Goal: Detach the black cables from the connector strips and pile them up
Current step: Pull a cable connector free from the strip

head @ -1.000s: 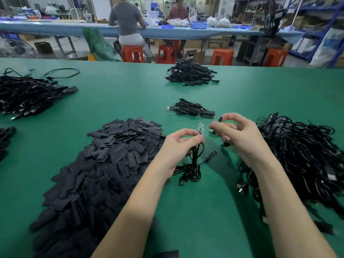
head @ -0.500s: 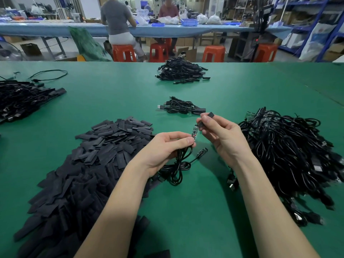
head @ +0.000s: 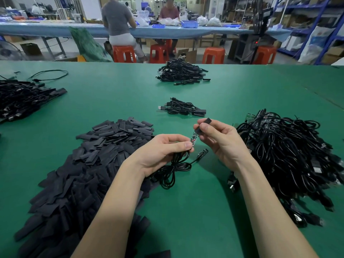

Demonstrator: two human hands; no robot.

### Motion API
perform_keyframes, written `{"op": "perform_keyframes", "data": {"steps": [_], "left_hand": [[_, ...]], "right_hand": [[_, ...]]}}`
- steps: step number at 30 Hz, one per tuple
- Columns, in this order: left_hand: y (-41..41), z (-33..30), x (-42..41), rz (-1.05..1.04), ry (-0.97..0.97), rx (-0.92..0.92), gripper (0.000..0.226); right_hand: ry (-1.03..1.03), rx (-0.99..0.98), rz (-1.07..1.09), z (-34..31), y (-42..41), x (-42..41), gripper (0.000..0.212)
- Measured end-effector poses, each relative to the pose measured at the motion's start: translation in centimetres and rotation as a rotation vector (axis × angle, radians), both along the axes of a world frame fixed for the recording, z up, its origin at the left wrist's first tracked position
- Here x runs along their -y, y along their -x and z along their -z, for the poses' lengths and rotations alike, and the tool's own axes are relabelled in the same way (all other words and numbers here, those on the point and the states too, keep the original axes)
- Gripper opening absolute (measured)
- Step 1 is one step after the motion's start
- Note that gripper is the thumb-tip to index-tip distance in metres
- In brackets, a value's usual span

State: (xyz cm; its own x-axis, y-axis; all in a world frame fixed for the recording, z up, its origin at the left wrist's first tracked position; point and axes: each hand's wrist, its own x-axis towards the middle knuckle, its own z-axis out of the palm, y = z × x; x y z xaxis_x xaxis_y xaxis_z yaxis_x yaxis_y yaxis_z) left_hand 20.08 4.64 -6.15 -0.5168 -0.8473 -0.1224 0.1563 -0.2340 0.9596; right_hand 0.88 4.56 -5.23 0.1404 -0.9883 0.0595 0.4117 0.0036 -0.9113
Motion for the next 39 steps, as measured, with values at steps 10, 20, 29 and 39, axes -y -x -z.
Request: {"op": "perform_keyframes", "data": {"steps": [10,20,29,39], "left_hand": [[-0.5,-0.2,0.2,-0.045,0.116,0.121,0.013],[0.5,0.6,0.5,-0.195,0.415,0.210,0.016],[0.8,0.9,1.0,-0.272,0.523,0.266,0.018],[1.1,1.6,1.0,-0.395,0.664,0.319,0.012]], "right_hand": [[-0.050,-0.052,-0.144,0.4,0.0,0.0,0.014],[-0.016,-0.041,-0.137,0.8,1.0,0.0,0.022],[-0.112,0.038,-0.027,0.9,0.8,0.7,0.009],[-0.139,0.025,0.017,1.2,0.9,1.1,0.019]]}}
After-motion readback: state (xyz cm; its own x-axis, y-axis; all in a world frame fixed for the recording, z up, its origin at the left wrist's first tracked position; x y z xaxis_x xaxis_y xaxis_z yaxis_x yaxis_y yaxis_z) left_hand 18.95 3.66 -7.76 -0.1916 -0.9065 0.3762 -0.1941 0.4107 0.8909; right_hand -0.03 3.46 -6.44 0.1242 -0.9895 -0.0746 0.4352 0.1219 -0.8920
